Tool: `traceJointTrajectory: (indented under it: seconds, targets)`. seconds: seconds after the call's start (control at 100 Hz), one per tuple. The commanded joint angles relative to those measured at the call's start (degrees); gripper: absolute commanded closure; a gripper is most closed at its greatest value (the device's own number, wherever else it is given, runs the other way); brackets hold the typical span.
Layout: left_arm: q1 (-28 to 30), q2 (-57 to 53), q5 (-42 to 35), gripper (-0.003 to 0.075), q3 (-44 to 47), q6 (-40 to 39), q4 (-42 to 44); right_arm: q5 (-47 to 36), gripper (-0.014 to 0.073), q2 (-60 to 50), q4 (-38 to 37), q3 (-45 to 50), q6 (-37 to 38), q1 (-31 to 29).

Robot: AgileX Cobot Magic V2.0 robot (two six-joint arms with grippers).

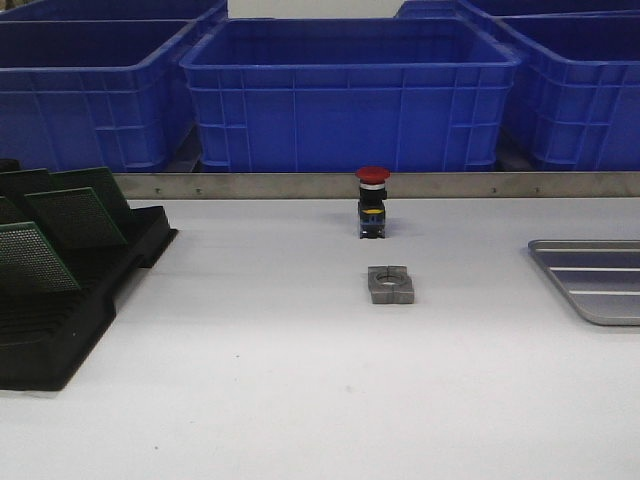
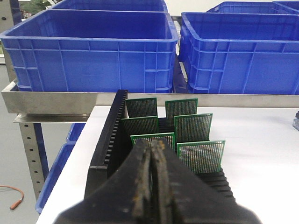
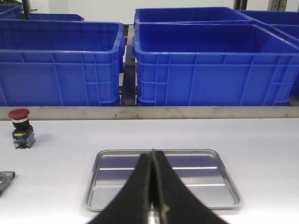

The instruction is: Place circuit board on tray

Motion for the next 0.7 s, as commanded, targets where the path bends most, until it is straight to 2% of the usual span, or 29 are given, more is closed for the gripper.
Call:
traceJointTrajectory:
  seconds: [0.0,0.5,0.59,0.69]
  targets:
    - [0.1,-1.9,-4.5,0.0741,2.7,-0.5,0.0,-4.9,0.0655,-1.5,-0.4,-0.7,-0.1,0.3]
    - [0.1,-1.9,-4.5,0.0741,2.7,-0.5,0.0,-4.9,0.0655,-1.5,-0.4,-0.7,-0.1,0.3]
    - [0.1,-1.9,-5.6,0.0741,2.7,-0.5,2.9,-4.9,0.0655,-1.5,-0.4,-0.7,-0.1,0.3]
    - [0.1,-1.9,-7.5,0.0741,2.7,-0.5,2.2,-4.9,0.0655,-1.5,-0.4,-0.7,-0.1,0.3]
